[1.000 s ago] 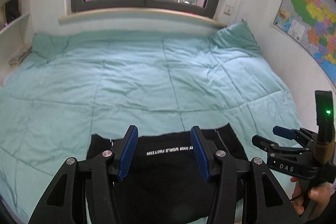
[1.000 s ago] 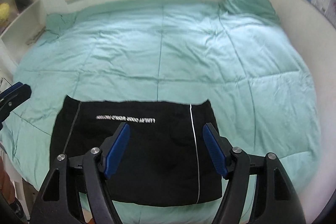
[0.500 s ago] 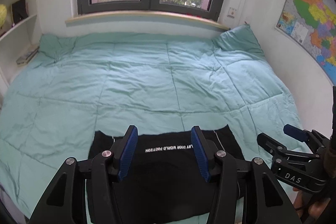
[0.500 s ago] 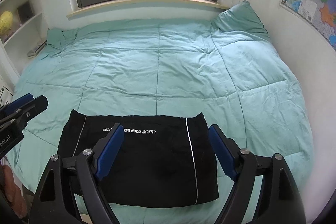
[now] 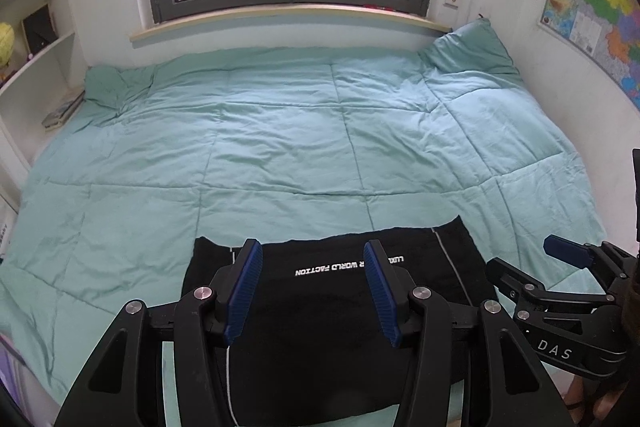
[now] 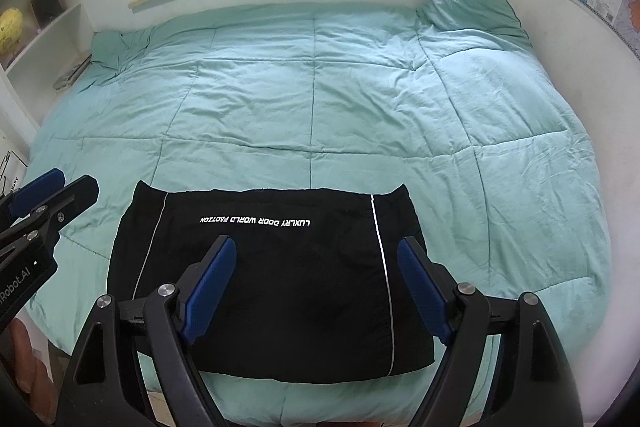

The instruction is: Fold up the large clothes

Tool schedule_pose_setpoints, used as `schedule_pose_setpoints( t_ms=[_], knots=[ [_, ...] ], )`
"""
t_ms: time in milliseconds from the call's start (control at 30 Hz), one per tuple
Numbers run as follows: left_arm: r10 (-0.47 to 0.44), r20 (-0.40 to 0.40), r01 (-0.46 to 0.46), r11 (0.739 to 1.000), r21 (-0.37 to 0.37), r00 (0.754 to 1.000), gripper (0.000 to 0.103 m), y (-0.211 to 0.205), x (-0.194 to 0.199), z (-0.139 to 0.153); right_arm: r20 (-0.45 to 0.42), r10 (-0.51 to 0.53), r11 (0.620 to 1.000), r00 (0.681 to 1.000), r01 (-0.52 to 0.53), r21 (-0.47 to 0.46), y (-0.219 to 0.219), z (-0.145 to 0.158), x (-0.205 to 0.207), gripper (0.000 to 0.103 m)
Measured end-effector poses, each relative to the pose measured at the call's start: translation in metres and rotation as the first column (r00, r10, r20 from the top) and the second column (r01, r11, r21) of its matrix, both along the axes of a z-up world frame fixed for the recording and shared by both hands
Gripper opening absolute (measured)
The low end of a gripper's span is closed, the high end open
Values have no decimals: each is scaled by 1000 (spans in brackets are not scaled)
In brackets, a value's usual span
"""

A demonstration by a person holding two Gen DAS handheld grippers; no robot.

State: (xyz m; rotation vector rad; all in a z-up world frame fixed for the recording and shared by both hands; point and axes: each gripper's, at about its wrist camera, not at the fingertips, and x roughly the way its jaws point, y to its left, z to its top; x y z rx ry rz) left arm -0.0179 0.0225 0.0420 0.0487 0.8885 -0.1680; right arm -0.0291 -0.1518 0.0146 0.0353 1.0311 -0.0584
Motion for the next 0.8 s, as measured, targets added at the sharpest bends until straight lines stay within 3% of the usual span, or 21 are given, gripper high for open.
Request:
schedule_pose_setpoints(
  t_ms=[800],
  knots=[
    [-41, -14, 42, 997, 66, 999, 55, -9, 4, -9, -45, 17, 1000, 999, -17, 7, 2, -12, 9, 84]
  ],
)
